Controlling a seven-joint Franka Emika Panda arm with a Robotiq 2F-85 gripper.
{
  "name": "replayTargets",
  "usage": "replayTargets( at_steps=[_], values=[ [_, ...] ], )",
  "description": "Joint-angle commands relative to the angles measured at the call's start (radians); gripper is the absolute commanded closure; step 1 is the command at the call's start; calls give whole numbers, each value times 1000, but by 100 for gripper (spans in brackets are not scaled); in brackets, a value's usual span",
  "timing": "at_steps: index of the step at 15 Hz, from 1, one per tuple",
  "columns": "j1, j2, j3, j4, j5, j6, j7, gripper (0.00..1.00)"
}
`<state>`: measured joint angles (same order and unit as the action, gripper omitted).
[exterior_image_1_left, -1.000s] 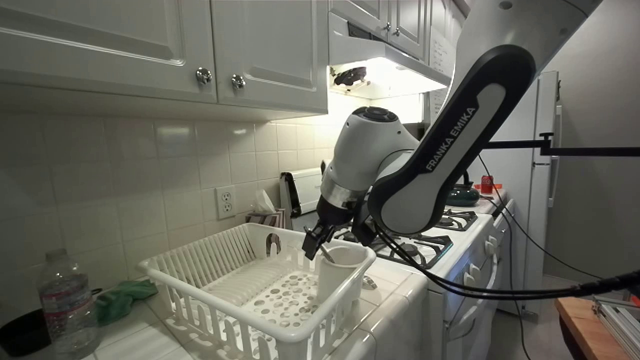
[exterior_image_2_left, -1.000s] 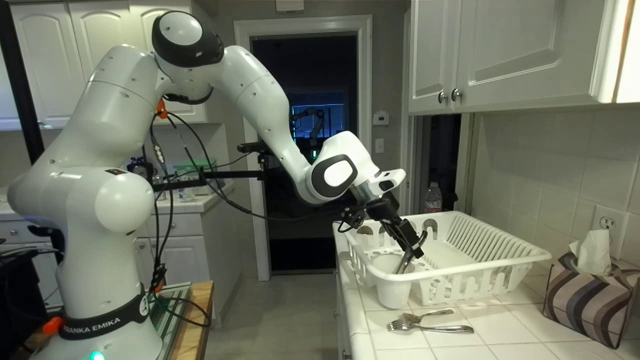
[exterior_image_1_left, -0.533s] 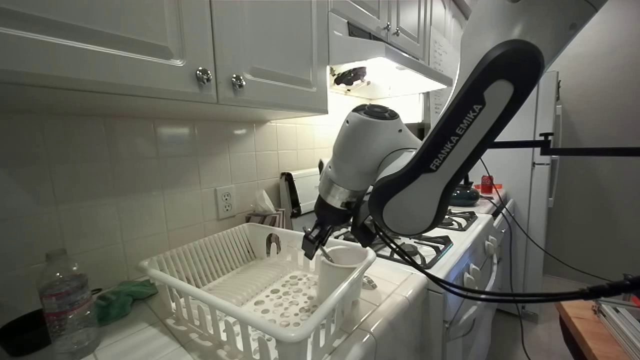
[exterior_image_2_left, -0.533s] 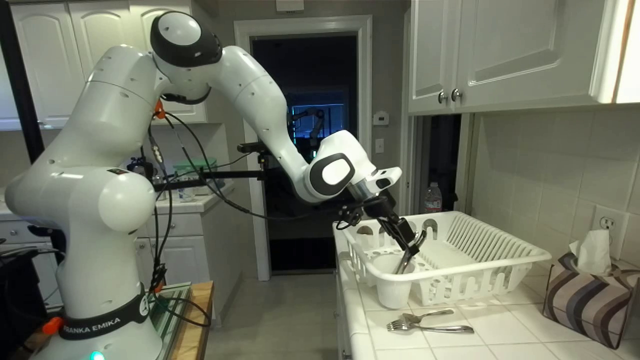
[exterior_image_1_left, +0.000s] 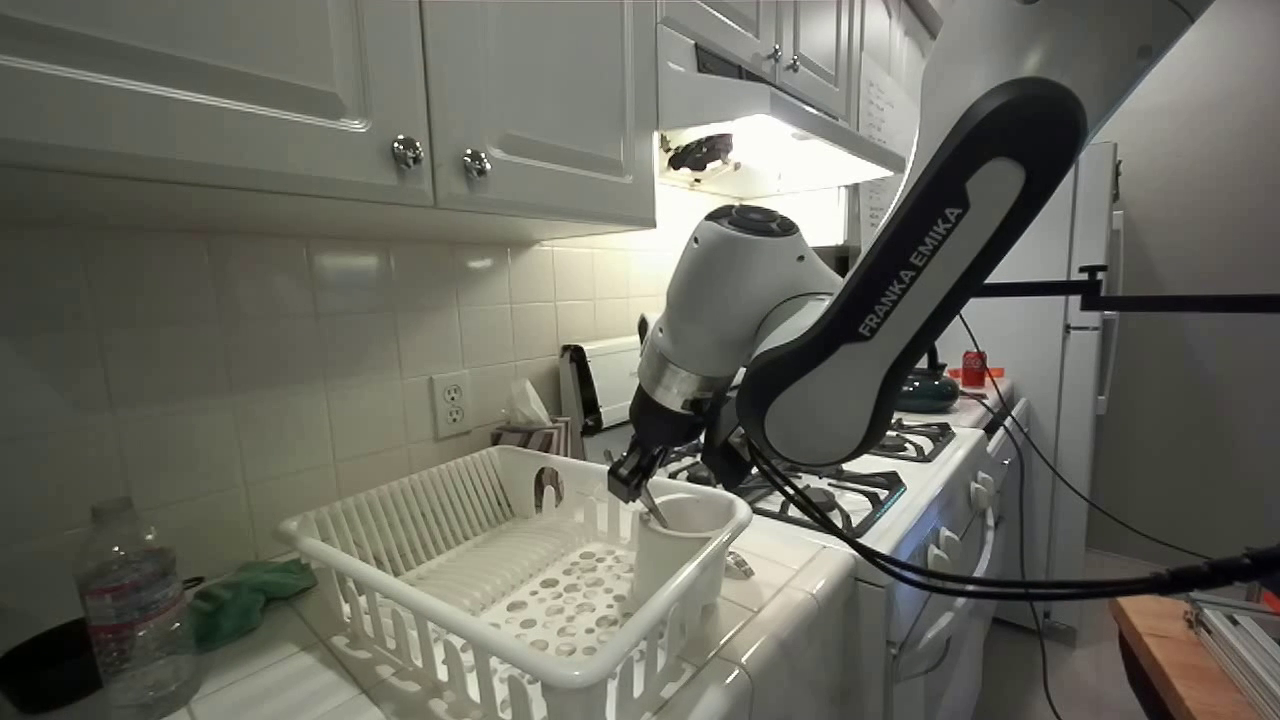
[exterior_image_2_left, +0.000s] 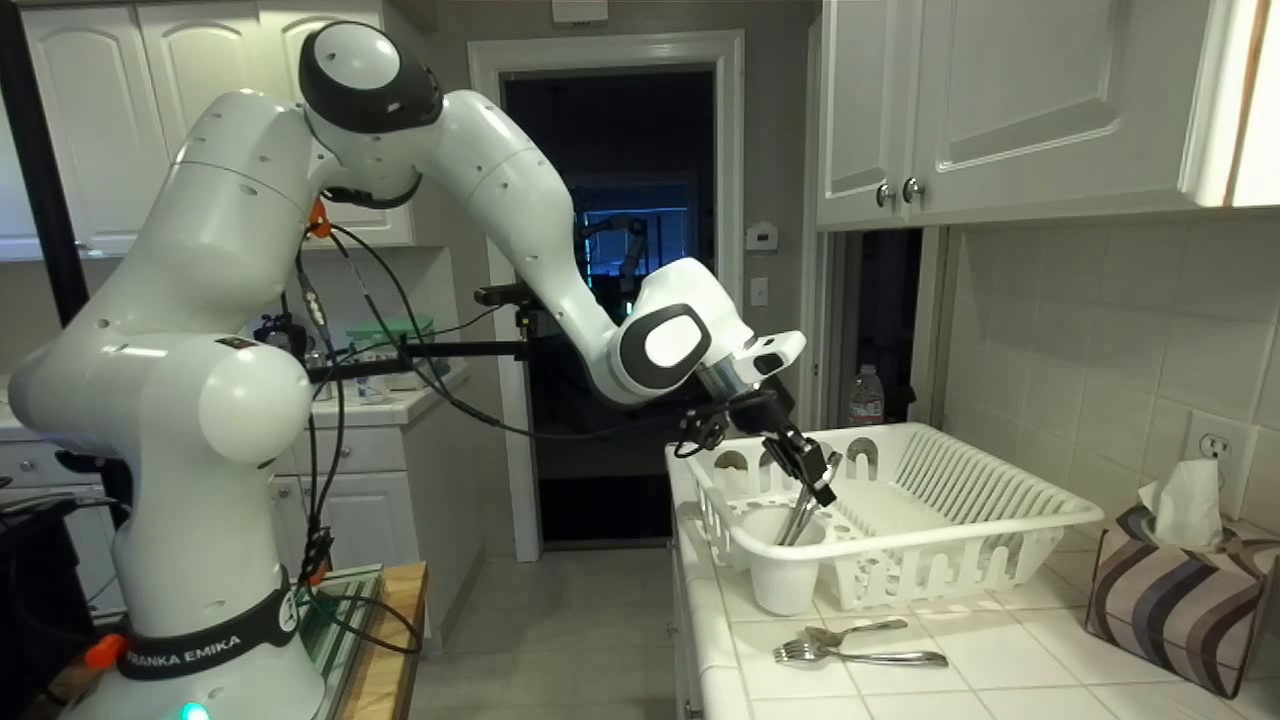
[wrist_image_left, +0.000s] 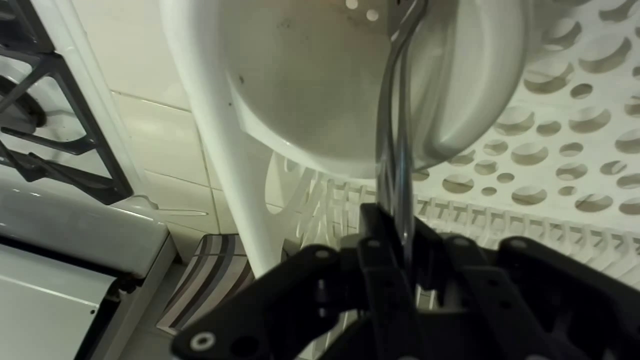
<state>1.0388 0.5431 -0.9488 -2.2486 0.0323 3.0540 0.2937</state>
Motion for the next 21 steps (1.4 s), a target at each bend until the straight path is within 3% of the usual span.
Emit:
replayTargets(
  at_steps=[1,8,21],
  values=[
    [27,-18,-22,-20,-22,0,19,100],
    [42,-52,-36,-17,-21,-20,12,98],
    [93,-164,-140,14,-1,-76,2,98]
  ],
)
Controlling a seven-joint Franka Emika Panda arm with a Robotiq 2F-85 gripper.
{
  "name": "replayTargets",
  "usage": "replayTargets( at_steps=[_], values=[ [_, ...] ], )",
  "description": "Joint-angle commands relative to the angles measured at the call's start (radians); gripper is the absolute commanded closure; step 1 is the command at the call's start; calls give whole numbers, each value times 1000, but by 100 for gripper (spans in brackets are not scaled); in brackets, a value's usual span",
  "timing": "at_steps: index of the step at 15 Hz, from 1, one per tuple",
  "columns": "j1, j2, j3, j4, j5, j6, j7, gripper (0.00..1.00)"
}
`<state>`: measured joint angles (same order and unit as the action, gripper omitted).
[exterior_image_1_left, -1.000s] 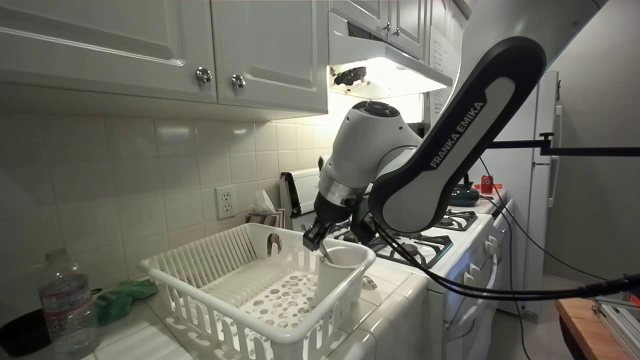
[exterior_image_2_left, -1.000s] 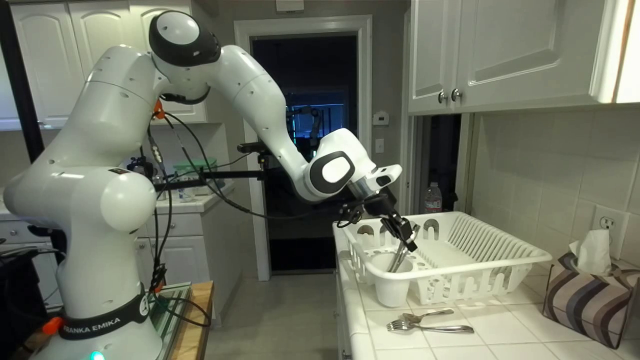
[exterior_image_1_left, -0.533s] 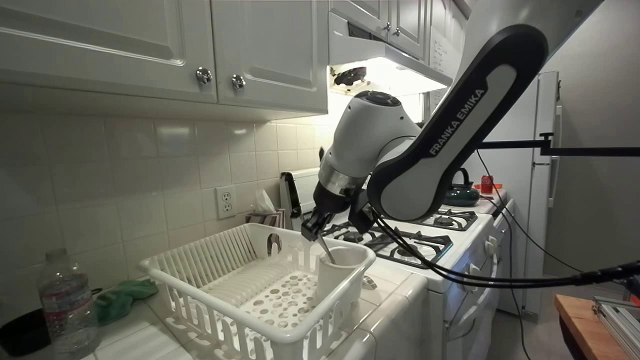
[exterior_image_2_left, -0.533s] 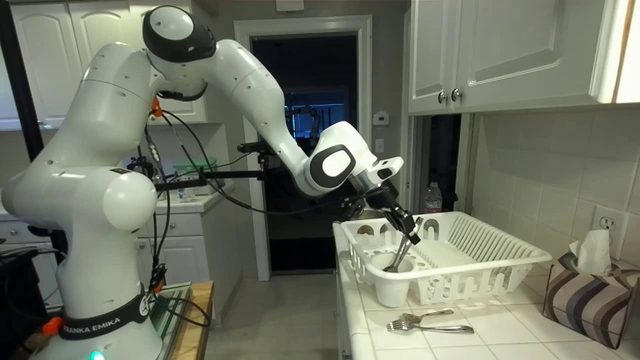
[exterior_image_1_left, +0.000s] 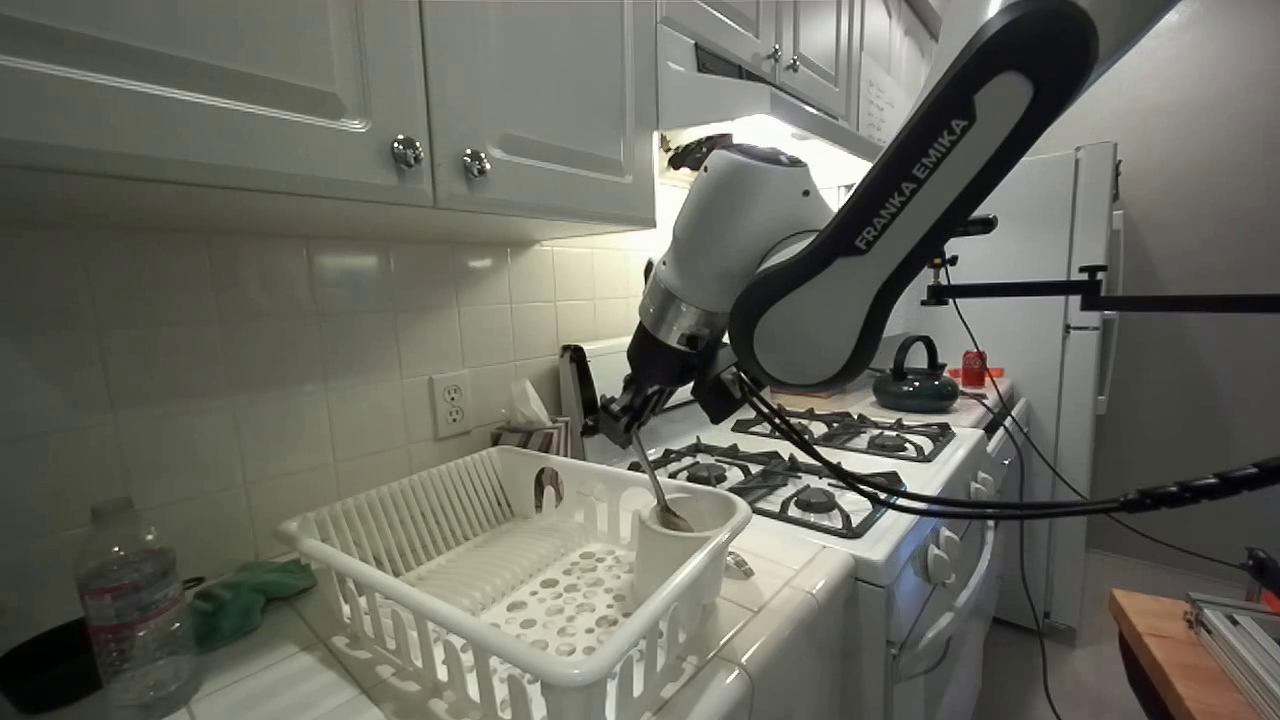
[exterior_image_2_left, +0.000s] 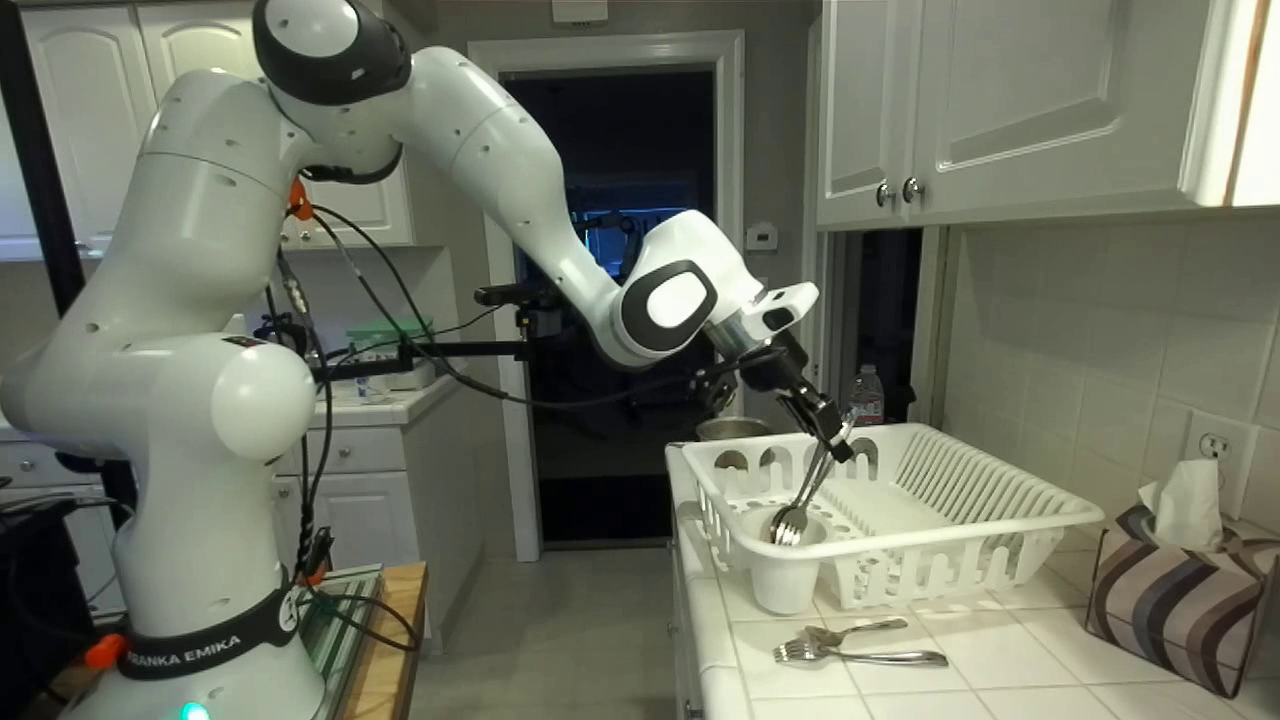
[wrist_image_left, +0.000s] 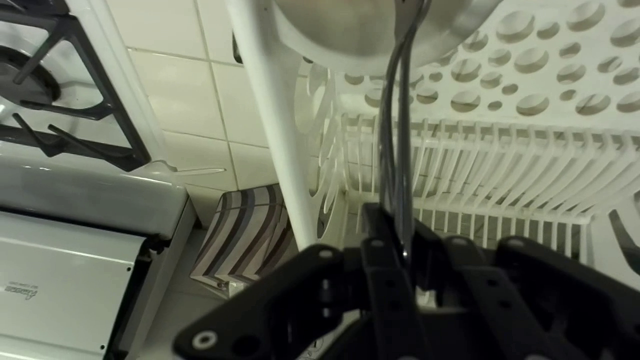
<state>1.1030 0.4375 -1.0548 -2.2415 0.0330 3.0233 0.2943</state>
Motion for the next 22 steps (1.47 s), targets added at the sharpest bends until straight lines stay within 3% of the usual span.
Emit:
replayTargets(
  at_steps=[1,15,22],
  values=[
    [30,-74,-39,11,-2,-59,-4,98],
    [26,-249,-120,94,10,-294,-12,98],
    [-17,-269,-143,109,13,-421,-32,98]
  ],
)
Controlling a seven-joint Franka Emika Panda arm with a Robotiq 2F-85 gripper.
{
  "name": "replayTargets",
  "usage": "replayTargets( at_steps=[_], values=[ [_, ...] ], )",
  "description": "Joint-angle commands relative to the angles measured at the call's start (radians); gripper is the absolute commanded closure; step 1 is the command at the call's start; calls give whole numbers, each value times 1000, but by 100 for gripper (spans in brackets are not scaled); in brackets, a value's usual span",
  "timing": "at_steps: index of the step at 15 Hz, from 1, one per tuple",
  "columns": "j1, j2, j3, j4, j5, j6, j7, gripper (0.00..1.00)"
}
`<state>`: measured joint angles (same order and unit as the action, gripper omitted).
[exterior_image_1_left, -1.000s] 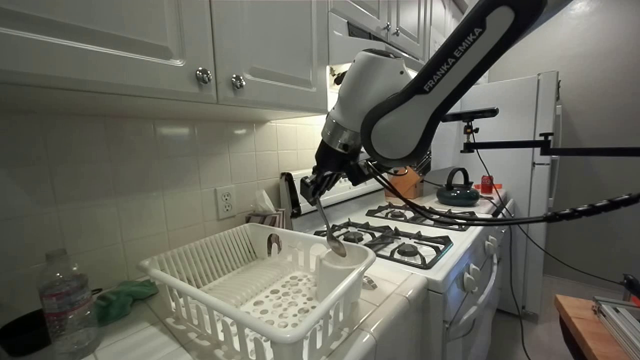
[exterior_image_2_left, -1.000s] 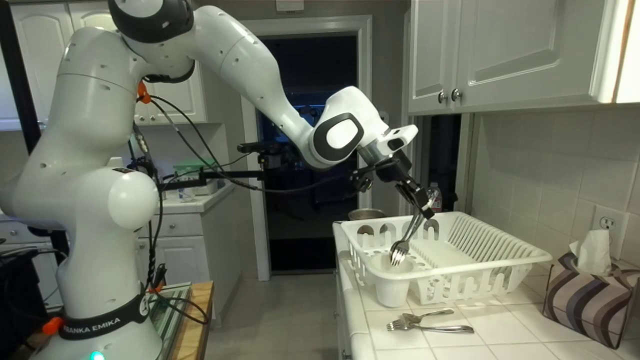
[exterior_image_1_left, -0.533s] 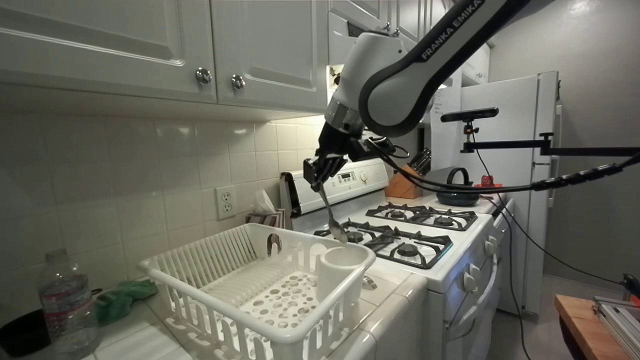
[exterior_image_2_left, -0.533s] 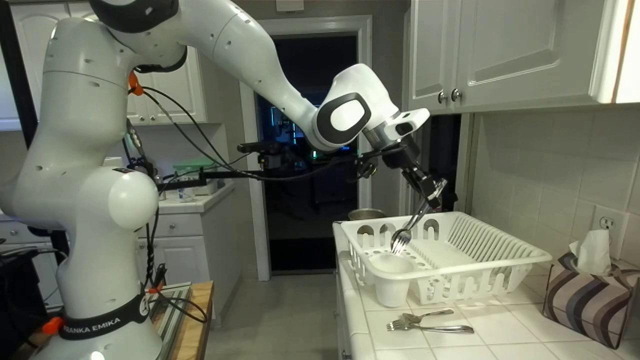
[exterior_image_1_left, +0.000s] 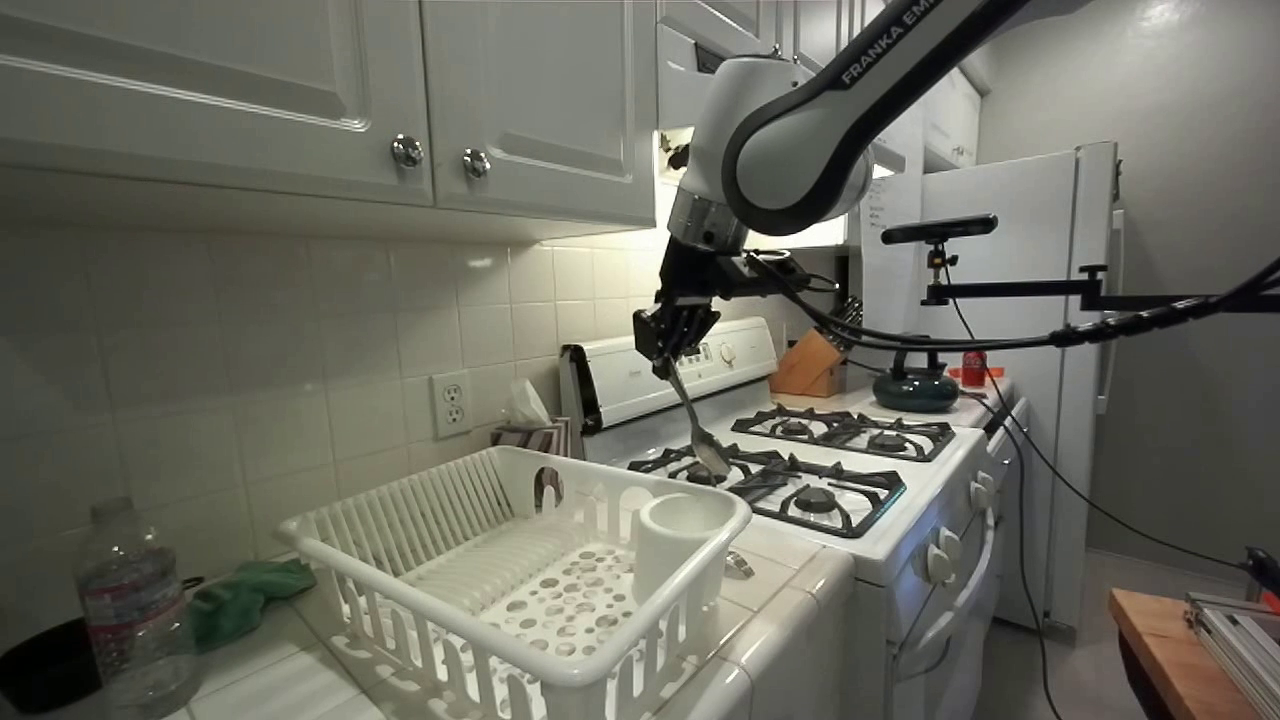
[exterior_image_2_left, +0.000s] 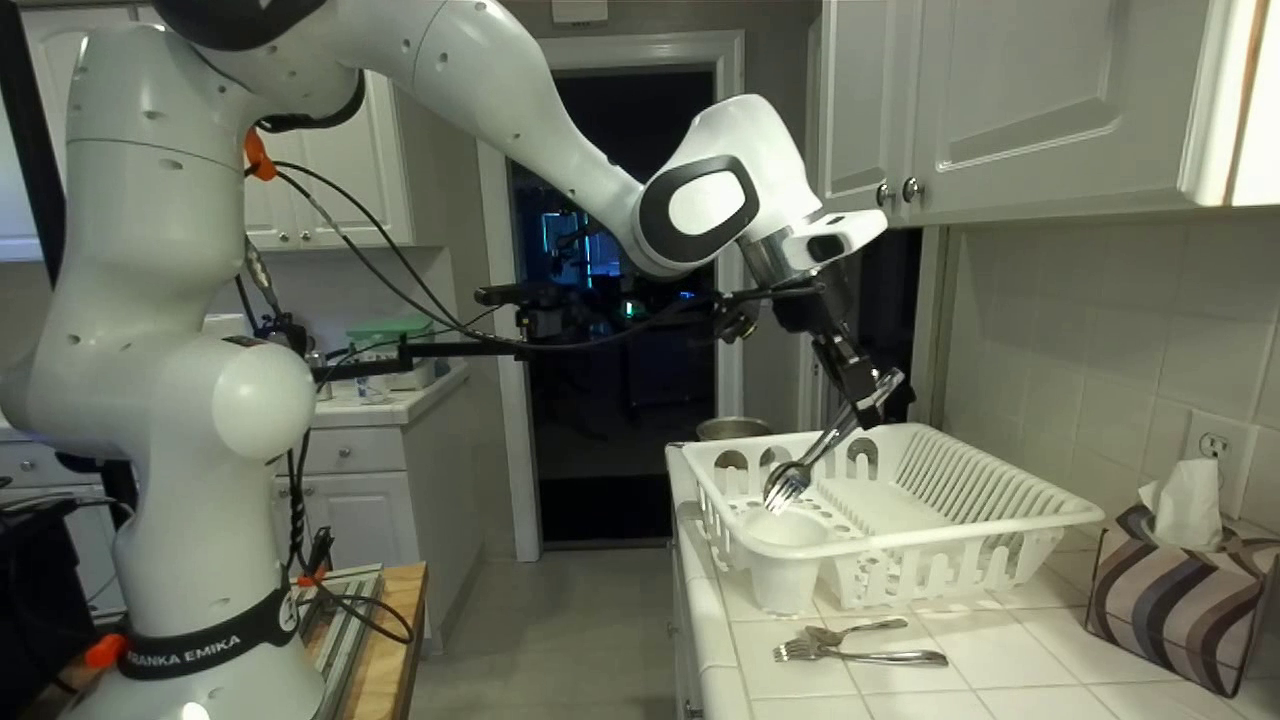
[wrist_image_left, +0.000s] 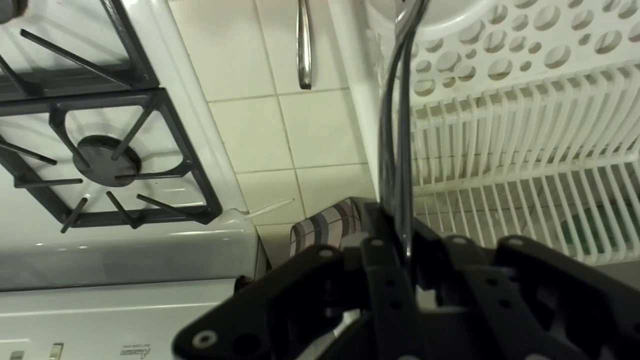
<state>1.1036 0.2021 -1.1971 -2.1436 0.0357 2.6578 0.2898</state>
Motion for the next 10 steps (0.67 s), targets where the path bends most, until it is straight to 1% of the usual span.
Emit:
replayTargets(
  at_steps=[1,5,10],
  values=[
    [-26,-31,-1,11,11,-66,-31,98],
    [-62,-29,-7,21,7,-120,-49,98],
    [-119,7,9,23,25,-132,-71,98]
  ],
)
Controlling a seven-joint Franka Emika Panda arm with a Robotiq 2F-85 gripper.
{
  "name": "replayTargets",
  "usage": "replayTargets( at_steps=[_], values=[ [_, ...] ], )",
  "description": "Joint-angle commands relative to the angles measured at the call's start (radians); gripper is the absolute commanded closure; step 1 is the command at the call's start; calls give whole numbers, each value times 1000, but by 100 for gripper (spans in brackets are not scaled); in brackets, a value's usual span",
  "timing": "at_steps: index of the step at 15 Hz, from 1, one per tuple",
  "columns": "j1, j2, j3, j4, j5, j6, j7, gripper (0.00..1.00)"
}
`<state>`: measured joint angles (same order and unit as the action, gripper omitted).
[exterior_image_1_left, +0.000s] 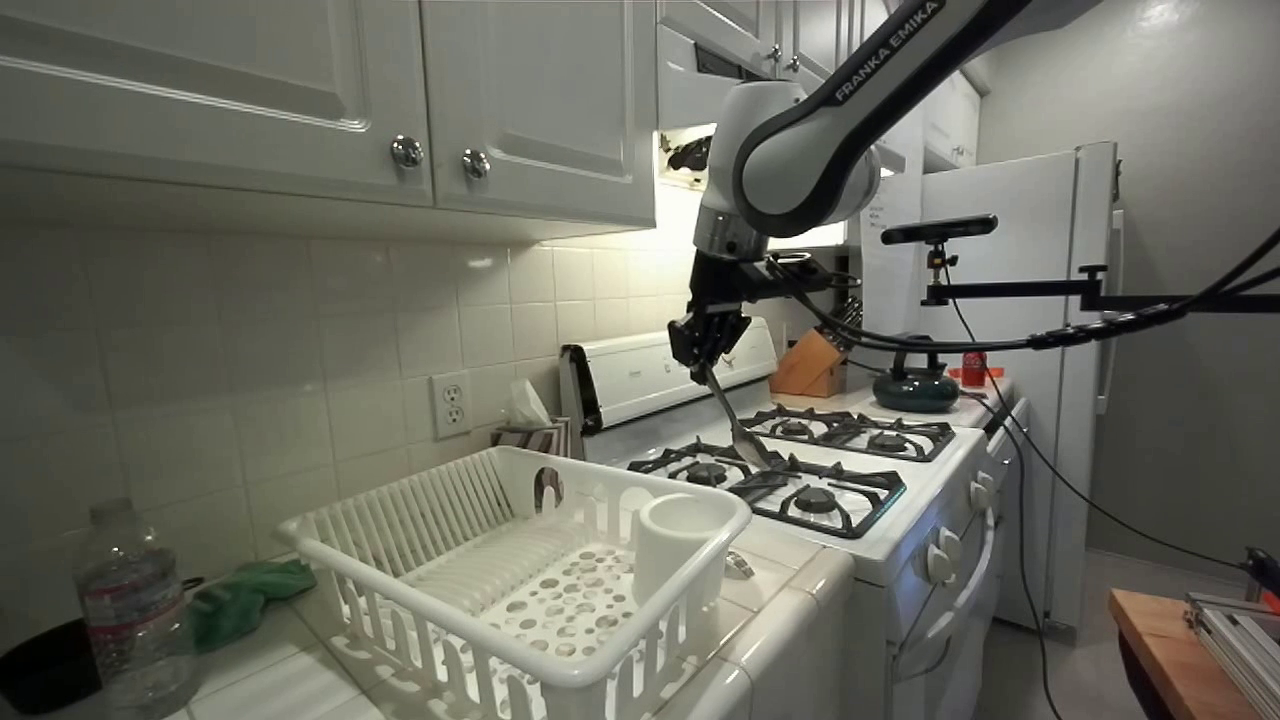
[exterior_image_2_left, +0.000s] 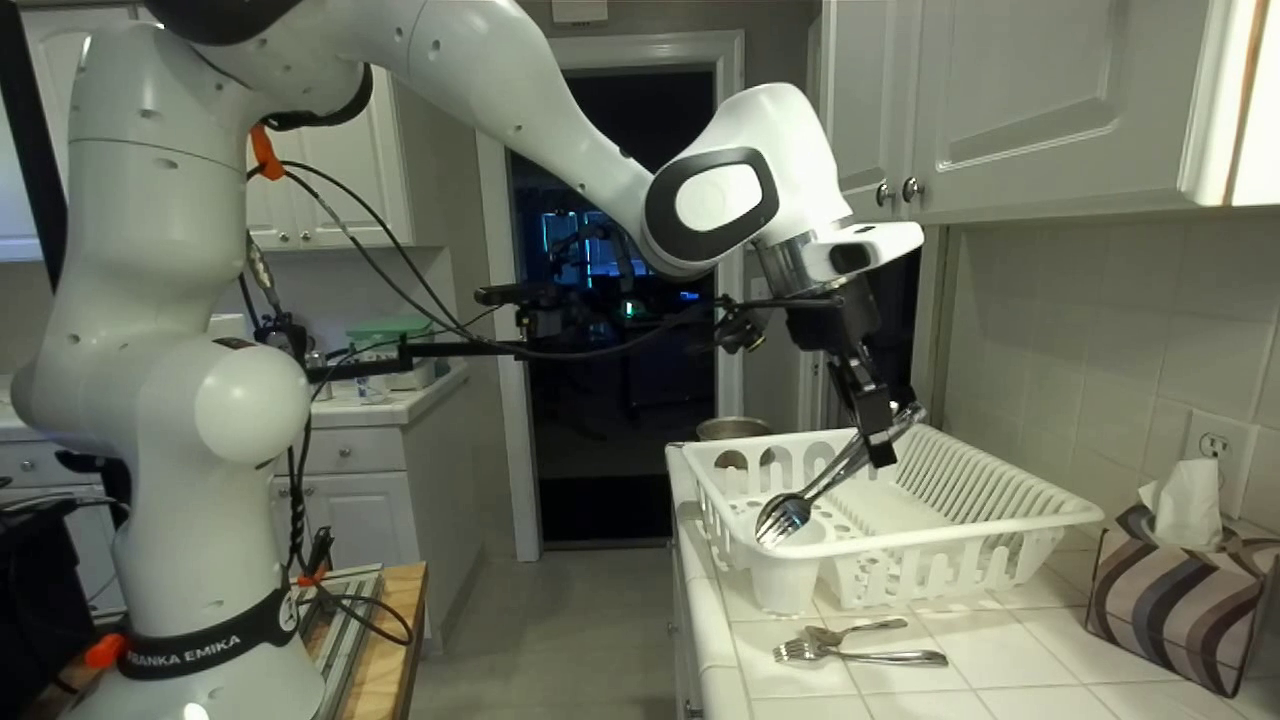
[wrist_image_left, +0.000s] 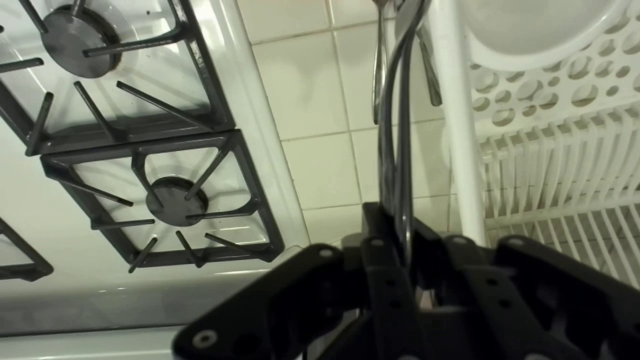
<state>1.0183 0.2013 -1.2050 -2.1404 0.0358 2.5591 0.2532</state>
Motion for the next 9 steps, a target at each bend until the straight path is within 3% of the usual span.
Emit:
replayTargets(
  at_steps=[1,3,4,9],
  values=[
    [-48,23,26,19,31,-29,-41,98],
    [-72,48,45,14,38,-19,-50,98],
    [-199,8,175,14,-52,-17,11,98],
    [-522,47,488,32,-103,-9,32,98]
  ],
)
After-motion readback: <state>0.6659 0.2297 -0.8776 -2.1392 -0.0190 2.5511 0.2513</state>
